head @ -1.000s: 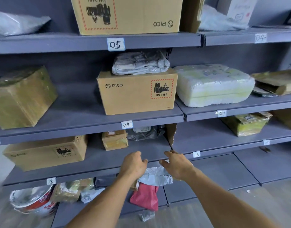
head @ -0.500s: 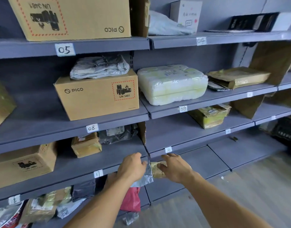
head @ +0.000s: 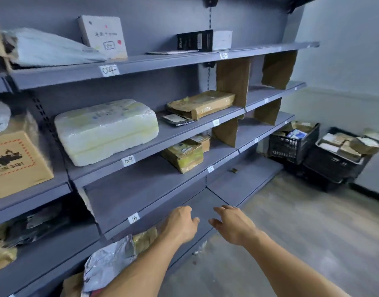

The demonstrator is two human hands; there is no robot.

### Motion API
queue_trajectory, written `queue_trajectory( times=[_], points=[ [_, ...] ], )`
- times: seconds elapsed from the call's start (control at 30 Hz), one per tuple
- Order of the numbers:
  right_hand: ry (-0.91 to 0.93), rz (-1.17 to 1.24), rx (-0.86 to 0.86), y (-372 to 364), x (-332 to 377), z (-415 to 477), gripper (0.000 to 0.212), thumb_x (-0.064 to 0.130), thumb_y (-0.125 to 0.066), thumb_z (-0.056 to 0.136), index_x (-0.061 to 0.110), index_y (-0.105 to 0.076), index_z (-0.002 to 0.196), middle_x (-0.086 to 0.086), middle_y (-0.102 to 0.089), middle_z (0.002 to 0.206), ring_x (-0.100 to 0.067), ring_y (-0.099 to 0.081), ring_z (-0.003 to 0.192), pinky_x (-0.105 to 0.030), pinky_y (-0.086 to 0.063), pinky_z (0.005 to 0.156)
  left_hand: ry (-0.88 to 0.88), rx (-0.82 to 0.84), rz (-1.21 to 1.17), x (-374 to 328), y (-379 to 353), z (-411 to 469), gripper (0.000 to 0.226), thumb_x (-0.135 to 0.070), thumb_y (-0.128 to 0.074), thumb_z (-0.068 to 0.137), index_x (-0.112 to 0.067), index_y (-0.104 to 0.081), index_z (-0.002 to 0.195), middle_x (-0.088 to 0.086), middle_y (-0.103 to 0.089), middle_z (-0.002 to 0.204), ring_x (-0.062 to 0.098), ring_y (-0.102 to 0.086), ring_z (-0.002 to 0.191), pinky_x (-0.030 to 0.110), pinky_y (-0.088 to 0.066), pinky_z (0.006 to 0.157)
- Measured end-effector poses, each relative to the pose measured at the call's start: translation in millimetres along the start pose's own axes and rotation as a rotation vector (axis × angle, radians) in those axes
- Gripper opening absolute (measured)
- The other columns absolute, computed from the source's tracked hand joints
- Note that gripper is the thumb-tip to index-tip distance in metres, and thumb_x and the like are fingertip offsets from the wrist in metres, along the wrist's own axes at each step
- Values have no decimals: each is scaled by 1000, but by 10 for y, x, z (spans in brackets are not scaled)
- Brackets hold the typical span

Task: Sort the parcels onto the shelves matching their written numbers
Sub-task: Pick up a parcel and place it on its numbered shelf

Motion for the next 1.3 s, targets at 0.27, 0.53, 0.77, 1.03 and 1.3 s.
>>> queue_trajectory(
  times=[0.27,0.53,0.77,1.03,1.3],
  points=[
    [-240,55,-87,392,-1660,-214,52,53,-42,101,20,-51,141,-6,-56,138,-30,-46,133,-39,-42,105,-207,129,85,-1467,-671,517,53,-44,-51,98,-16,-48,143,7,-49,147,27,-49,131,38,-44,106],
    [-501,114,-130,600,-2950,-278,52,53,-43,100,18,-54,136,-8,-56,137,-30,-47,131,-38,-44,103,-418,259,150,-2722,-1276,1175,50,-46,-52,96,-20,-51,138,7,-54,141,27,-56,124,39,-47,102],
    [-676,112,-163,1085,-3898,130,53,55,-43,98,16,-56,131,-7,-57,133,-30,-49,128,-40,-45,101,-573,289,173,-3786,-1487,2110,55,-45,-51,97,-20,-46,145,5,-49,148,24,-46,135,35,-42,107],
    [-803,157,-226,1683,-4790,719,53,53,-44,100,17,-52,139,-7,-51,143,-28,-41,137,-37,-41,105,-674,340,175,-4823,-1659,3052,53,-46,-50,96,-22,-47,143,3,-49,147,24,-47,134,34,-42,106],
    [-882,144,-220,1877,-5810,1038,54,56,-42,100,19,-51,139,-5,-50,144,-28,-40,138,-39,-42,106,-728,393,204,-5722,-2048,3650,52,-47,-50,97,-23,-47,144,2,-50,146,23,-48,133,34,-43,105]
  ],
)
Point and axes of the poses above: each hand's wrist, its own z-axis towards the middle knuckle, its own y-axis out of the back of the hand, x = y × z, the point moved 9 cm from there along z, towards the middle knuckle
